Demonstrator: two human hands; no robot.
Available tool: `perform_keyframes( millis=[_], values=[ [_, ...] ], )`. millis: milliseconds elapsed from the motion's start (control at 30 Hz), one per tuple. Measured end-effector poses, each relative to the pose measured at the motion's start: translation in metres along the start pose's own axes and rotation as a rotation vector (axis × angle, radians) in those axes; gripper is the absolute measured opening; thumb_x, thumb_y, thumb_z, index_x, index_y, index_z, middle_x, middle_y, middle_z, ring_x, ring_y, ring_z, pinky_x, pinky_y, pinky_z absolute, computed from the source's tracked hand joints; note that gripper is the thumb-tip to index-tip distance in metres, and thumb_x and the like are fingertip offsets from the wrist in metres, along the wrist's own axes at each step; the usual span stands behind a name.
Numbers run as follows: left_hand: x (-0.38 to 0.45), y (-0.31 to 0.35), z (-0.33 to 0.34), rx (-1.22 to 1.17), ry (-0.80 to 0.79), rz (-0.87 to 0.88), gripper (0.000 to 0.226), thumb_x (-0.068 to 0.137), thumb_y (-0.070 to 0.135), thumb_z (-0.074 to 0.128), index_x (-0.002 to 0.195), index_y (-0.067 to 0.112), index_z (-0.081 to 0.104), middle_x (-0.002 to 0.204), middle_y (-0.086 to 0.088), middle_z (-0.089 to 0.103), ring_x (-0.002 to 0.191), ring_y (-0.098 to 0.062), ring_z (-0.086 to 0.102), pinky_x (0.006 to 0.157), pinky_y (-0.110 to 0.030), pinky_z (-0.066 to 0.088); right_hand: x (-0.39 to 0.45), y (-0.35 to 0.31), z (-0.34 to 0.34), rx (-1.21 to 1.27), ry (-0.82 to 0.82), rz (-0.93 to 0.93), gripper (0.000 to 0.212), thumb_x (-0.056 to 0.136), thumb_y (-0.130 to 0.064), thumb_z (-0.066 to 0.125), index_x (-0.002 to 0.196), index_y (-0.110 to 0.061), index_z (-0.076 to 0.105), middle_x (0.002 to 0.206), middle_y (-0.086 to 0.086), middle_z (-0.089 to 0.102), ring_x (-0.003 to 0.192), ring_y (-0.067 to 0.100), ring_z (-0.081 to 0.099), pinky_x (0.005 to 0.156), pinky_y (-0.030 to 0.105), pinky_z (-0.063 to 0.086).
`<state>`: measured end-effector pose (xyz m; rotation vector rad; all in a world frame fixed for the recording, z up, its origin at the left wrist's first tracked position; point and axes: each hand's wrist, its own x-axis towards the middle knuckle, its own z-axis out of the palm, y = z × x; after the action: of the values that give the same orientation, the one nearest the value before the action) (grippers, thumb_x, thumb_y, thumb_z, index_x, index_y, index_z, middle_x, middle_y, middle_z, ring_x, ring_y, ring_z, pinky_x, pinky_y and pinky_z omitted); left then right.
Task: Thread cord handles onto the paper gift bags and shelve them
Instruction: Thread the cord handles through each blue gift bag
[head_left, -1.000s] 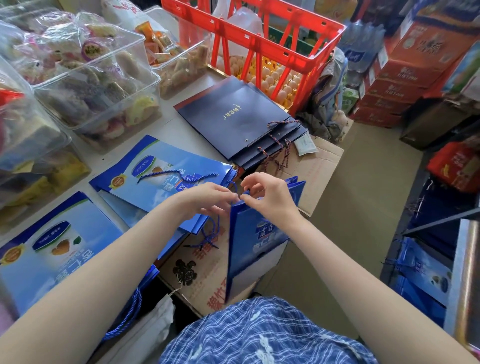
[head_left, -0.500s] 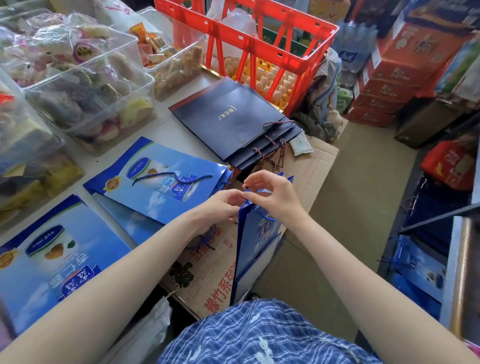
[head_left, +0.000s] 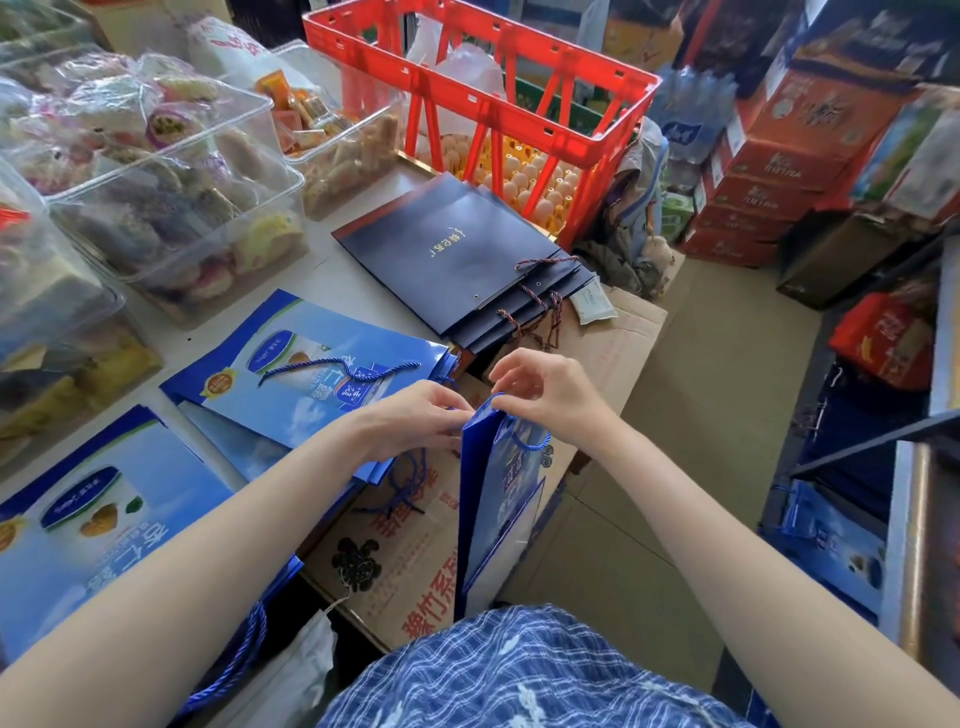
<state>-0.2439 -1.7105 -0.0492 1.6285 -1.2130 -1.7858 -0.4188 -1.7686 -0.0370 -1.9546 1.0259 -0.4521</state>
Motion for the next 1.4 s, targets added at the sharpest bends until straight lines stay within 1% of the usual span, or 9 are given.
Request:
perform_keyframes(
  millis=[367, 567, 733, 833, 933, 1100, 1167, 1267, 1400],
  values=[
    [-0.002, -0.004, -0.007, 0.09, 0.293, -0.044, 0.025, 0.072, 0.032, 0.077, 0.077, 0.008, 0.07, 0.075, -0.008, 0.066, 0.072, -0.014, 0.06, 0.076, -0.03, 0.048, -0.002, -0.005, 0.0, 0.071, -0.164, 0.112, 0.027, 0.083, -0.008, 0.068, 0.098, -0.027, 0.057, 0.093, -0.004, 0.068, 0.087, 0.013, 0.068, 0.081, 0.028, 0.056],
    [-0.005, -0.005, -0.009, 0.114, 0.343, -0.025, 0.02, 0.077, 0.027, 0.075, 0.077, 0.008, 0.068, 0.066, -0.003, 0.064, 0.064, -0.01, 0.059, 0.066, -0.021, 0.045, -0.007, -0.005, 0.008, -0.065, -0.182, 0.097, 0.025, 0.089, -0.002, 0.056, 0.1, -0.025, 0.057, 0.109, -0.003, 0.063, 0.08, 0.007, 0.062, 0.081, 0.025, 0.054],
    [-0.008, -0.003, -0.014, 0.157, 0.449, -0.01, 0.021, 0.076, 0.031, 0.076, 0.071, 0.014, 0.065, 0.07, -0.004, 0.055, 0.066, -0.014, 0.049, 0.054, -0.023, 0.034, -0.01, -0.009, -0.003, -0.109, -0.156, 0.107, 0.021, 0.08, -0.021, 0.073, 0.088, -0.028, 0.054, 0.107, -0.003, 0.055, 0.073, 0.009, 0.06, 0.071, 0.022, 0.052],
    [-0.011, 0.003, -0.013, 0.238, 0.428, 0.0, 0.024, 0.075, 0.035, 0.075, 0.073, 0.013, 0.066, 0.065, 0.002, 0.055, 0.062, -0.008, 0.051, 0.051, -0.019, 0.033, -0.009, -0.007, -0.01, -0.172, -0.188, 0.155, 0.035, 0.073, -0.033, 0.078, 0.099, -0.028, 0.056, 0.11, -0.006, 0.045, 0.073, 0.006, 0.056, 0.071, 0.019, 0.047],
    [-0.013, 0.011, -0.01, 0.483, 0.365, 0.005, 0.03, 0.073, 0.045, 0.075, 0.077, 0.016, 0.072, 0.063, 0.006, 0.058, 0.062, -0.003, 0.051, 0.051, -0.018, 0.034, -0.011, -0.004, -0.011, -0.219, -0.278, 0.24, 0.055, 0.068, -0.043, 0.08, 0.115, -0.028, 0.054, 0.119, -0.005, 0.041, 0.094, 0.014, 0.055, 0.088, 0.031, 0.048],
    [-0.011, 0.013, -0.011, 0.79, 0.297, 0.05, 0.009, 0.078, 0.022, 0.07, 0.082, 0.017, 0.076, 0.079, -0.001, 0.068, 0.058, -0.005, 0.05, 0.049, -0.012, 0.034, -0.008, 0.006, -0.01, -0.209, -0.121, 0.276, 0.027, 0.091, -0.016, 0.059, 0.117, -0.013, 0.054, 0.113, 0.003, 0.042, 0.08, 0.022, 0.065, 0.069, 0.026, 0.055],
    [-0.013, 0.015, -0.012, 0.801, 0.317, 0.1, 0.008, 0.079, 0.017, 0.068, 0.082, 0.015, 0.076, 0.076, 0.0, 0.064, 0.06, -0.007, 0.049, 0.05, -0.013, 0.033, -0.003, 0.013, -0.013, -0.318, -0.046, 0.263, 0.025, 0.089, -0.008, 0.058, 0.115, -0.011, 0.057, 0.113, 0.004, 0.044, 0.092, 0.028, 0.064, 0.079, 0.036, 0.055],
    [-0.017, 0.02, -0.011, 0.831, 0.323, 0.181, 0.008, 0.079, 0.015, 0.068, 0.081, 0.014, 0.076, 0.074, 0.002, 0.061, 0.069, -0.009, 0.051, 0.053, -0.012, 0.034, 0.005, 0.015, -0.017, -0.579, -0.133, 0.245, 0.038, 0.084, -0.018, 0.066, 0.121, -0.015, 0.057, 0.121, 0.005, 0.053, 0.112, 0.025, 0.05, 0.092, 0.037, 0.046],
    [-0.022, 0.02, -0.013, 0.864, 0.334, 0.195, 0.009, 0.078, 0.016, 0.067, 0.08, 0.016, 0.076, 0.074, 0.001, 0.061, 0.075, -0.014, 0.055, 0.055, -0.017, 0.037, 0.01, 0.013, -0.019, -0.595, -0.224, 0.353, 0.049, 0.08, -0.037, 0.069, 0.124, -0.021, 0.054, 0.122, 0.004, 0.056, 0.12, 0.024, 0.035, 0.096, 0.04, 0.041]
  ],
)
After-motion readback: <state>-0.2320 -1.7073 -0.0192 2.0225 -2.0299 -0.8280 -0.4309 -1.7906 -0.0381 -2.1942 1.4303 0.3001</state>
